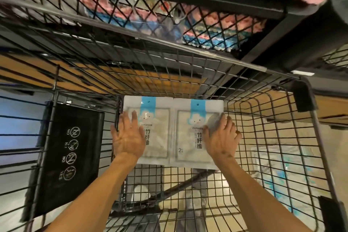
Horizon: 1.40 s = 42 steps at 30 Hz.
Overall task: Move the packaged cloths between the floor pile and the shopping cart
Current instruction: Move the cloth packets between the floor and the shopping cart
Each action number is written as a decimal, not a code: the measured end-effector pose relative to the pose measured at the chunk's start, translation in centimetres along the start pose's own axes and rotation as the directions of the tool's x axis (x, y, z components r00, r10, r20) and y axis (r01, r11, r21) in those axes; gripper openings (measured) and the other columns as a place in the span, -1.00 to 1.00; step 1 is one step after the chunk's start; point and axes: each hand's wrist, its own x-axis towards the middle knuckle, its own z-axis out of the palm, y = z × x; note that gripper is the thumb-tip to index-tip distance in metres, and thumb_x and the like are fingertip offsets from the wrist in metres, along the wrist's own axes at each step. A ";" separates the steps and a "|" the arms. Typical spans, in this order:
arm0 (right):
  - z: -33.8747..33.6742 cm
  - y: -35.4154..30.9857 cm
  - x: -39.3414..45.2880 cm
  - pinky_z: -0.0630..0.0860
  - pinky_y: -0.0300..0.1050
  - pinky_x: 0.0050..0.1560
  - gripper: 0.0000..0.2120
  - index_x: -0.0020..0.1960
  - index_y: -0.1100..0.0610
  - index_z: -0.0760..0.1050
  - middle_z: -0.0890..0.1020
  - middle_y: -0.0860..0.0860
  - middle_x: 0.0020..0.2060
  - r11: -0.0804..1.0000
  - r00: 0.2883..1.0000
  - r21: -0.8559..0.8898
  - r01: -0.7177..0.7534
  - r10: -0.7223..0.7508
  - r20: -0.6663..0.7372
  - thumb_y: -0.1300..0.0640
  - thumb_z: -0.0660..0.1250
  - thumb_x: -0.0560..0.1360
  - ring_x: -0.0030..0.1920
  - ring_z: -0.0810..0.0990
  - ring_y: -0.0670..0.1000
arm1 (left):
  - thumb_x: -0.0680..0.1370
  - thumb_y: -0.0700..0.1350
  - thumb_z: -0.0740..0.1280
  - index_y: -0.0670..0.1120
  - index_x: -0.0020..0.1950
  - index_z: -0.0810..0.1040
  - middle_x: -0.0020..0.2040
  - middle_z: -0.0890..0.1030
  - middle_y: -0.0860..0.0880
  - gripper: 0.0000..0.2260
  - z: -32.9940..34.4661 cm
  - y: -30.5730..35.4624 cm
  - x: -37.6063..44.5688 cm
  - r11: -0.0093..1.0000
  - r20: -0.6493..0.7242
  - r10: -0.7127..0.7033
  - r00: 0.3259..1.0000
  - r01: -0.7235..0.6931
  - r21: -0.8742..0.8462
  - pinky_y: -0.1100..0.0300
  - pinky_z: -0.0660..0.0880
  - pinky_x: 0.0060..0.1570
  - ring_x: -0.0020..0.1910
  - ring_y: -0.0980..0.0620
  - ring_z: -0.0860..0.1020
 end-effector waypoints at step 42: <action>-57.0 17.7 -13.9 -0.07 0.38 0.58 -0.34 0.64 -0.12 0.15 0.13 0.03 0.67 0.981 0.945 0.165 0.101 -0.043 -0.323 -0.40 -0.12 0.64 0.65 0.07 0.23 | 0.69 0.23 -0.04 0.11 0.64 0.14 0.66 0.11 -0.02 -0.47 -53.6 29.1 -20.0 0.894 -0.373 0.444 0.814 -0.378 0.240 -0.33 0.02 0.51 0.62 -0.06 0.10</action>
